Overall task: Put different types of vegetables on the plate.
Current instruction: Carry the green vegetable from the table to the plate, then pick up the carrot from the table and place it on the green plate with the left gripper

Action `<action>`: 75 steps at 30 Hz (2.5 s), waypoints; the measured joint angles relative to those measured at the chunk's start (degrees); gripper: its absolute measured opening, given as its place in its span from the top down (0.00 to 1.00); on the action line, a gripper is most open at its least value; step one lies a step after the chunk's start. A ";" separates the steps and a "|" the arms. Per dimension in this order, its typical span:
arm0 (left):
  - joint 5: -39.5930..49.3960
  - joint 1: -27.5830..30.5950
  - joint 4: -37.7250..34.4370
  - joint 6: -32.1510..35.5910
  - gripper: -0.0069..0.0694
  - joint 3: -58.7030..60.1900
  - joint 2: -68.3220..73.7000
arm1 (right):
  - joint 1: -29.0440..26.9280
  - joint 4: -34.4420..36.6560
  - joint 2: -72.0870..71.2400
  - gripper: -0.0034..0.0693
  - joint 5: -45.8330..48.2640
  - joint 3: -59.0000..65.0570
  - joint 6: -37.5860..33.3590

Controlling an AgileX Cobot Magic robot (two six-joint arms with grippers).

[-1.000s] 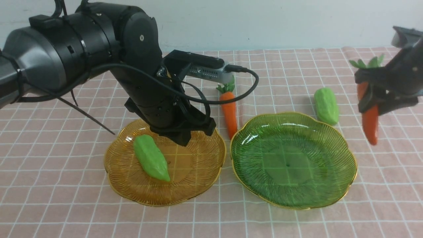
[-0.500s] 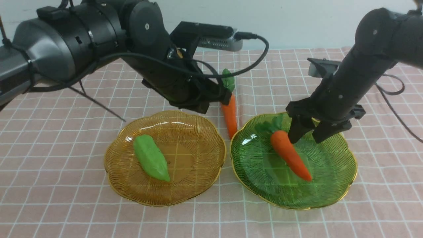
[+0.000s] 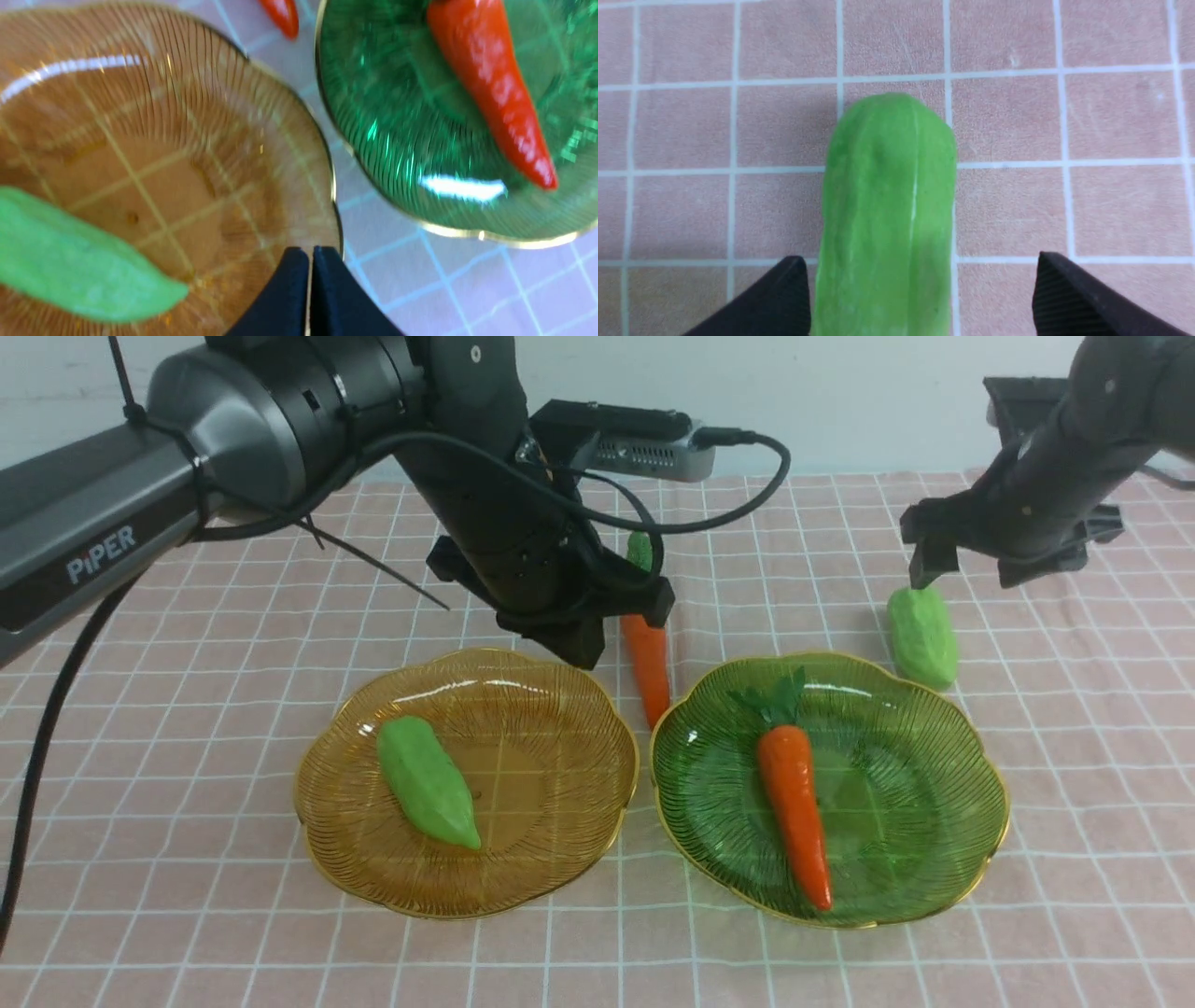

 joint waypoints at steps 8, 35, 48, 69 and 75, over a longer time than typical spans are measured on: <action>1.71 0.00 3.94 -0.06 0.91 -0.04 0.00 | -0.13 7.64 7.96 0.40 0.57 -5.34 -1.57; 2.99 9.89 9.33 -7.56 0.91 -0.04 -13.71 | 31.62 15.29 3.29 0.18 16.40 -12.56 -9.01; -12.46 -0.02 8.64 -9.55 0.91 -4.85 4.30 | 7.93 1.09 -21.09 0.31 16.16 0.18 -8.38; -25.67 -0.86 13.33 -17.26 0.28 -23.59 31.06 | -3.01 8.56 -37.81 0.59 16.85 18.87 -12.44; -25.96 -0.74 14.56 -19.10 0.28 -23.59 32.39 | -3.01 9.00 -37.81 0.59 16.85 18.87 -12.80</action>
